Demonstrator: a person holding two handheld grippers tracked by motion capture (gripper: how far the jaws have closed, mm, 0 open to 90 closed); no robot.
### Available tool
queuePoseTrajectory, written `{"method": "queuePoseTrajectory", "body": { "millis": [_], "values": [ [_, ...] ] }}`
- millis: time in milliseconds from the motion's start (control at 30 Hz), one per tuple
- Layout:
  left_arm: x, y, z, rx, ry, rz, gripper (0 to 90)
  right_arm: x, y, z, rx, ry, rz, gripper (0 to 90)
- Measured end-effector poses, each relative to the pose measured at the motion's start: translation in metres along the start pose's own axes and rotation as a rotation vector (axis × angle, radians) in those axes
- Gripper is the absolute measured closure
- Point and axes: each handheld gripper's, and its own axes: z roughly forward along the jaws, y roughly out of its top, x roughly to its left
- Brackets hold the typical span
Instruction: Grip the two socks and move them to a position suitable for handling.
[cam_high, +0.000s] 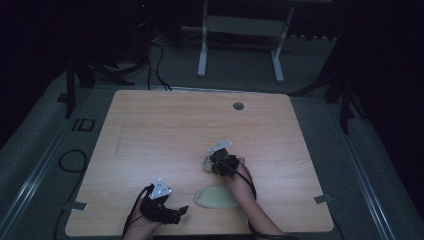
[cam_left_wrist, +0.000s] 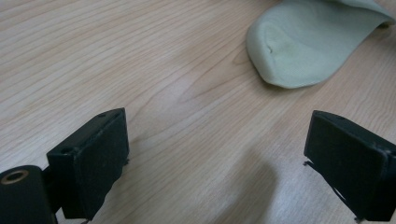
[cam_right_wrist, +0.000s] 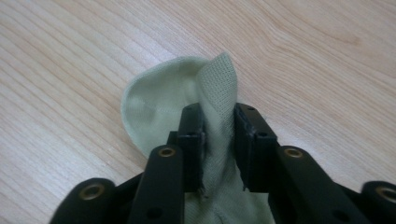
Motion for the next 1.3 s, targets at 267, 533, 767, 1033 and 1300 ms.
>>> {"method": "queuePoseTrajectory", "body": {
  "millis": [267,533,767,1033,1300],
  "values": [
    [0.018,0.024,0.004,-0.011,0.025,0.011,10.7,-0.007,0.003,-0.019,-0.034,0.082,0.017,54.3],
    [0.029,0.068,0.019,-0.023,0.035,0.011,15.0,-0.035,0.019,-0.048,-0.097,0.078,-0.076,60.8],
    [0.031,0.104,0.048,0.021,0.011,0.049,22.9,-0.043,0.021,-0.034,-0.061,0.131,-0.139,60.4],
    [0.035,0.122,0.083,0.101,0.002,0.067,39.6,-0.039,0.008,-0.010,0.000,0.173,-0.214,58.7],
    [0.033,0.121,0.095,0.147,0.043,0.123,70.0,-0.044,0.003,0.001,0.040,0.229,-0.240,66.6]
  ]
}}
